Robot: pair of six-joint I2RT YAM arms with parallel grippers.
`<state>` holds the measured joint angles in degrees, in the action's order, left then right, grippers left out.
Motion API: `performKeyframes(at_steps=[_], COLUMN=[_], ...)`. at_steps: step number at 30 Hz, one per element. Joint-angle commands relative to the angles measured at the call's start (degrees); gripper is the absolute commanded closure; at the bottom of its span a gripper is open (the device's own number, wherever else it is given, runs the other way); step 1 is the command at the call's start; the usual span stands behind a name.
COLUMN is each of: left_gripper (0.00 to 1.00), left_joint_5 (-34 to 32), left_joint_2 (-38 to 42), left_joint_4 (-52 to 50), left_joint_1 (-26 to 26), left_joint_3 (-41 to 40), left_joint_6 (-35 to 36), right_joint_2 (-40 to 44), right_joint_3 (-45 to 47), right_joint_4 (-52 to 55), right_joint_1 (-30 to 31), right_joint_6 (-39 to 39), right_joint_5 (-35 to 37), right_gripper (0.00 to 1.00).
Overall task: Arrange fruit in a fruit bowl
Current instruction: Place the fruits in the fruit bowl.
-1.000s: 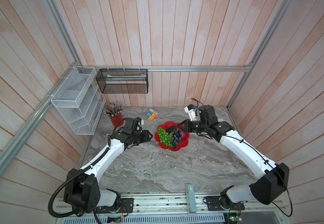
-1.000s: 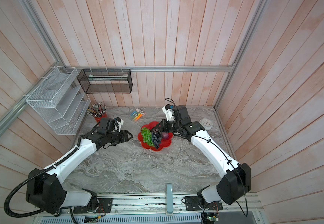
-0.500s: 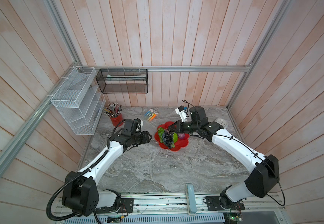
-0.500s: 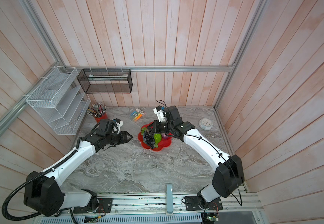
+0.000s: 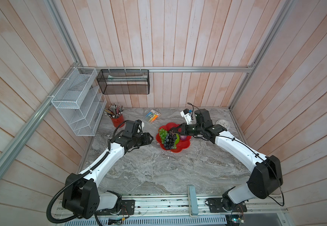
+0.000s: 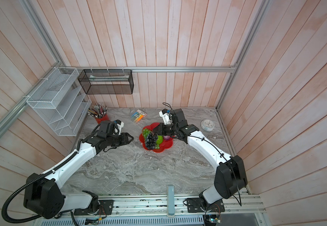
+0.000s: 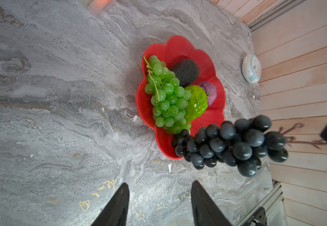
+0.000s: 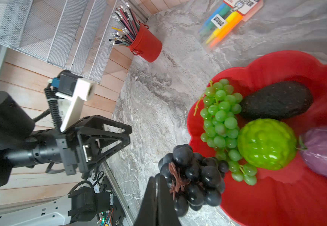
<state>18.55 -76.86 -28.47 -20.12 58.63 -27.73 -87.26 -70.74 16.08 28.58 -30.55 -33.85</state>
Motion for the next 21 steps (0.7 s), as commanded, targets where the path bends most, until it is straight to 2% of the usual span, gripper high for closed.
performKeyframes(at_steps=[1,8,21], left_gripper=[0.47,0.47,0.47], left_joint_5=[-0.37,-0.92,-0.26], left_joint_2=[-0.21,-0.63,-3.24], left_joint_4=[1.31,0.18,0.09], left_joint_1=[0.43,0.43,0.36], left_joint_3=[-0.41,0.95,2.27], left_joint_6=[-0.62,-0.46,-0.65], right_joint_2=[0.16,-0.67,-0.23], right_joint_3=[2.1,5.09,7.24], right_joint_4=[-1.07,-0.19,1.54], right_joint_1=[-1.36,-4.83,-10.72], right_joint_6=[3.62,7.28,14.09], right_joint_5=[-3.07,-1.92,4.71], right_gripper=[1.0,1.0,1.0])
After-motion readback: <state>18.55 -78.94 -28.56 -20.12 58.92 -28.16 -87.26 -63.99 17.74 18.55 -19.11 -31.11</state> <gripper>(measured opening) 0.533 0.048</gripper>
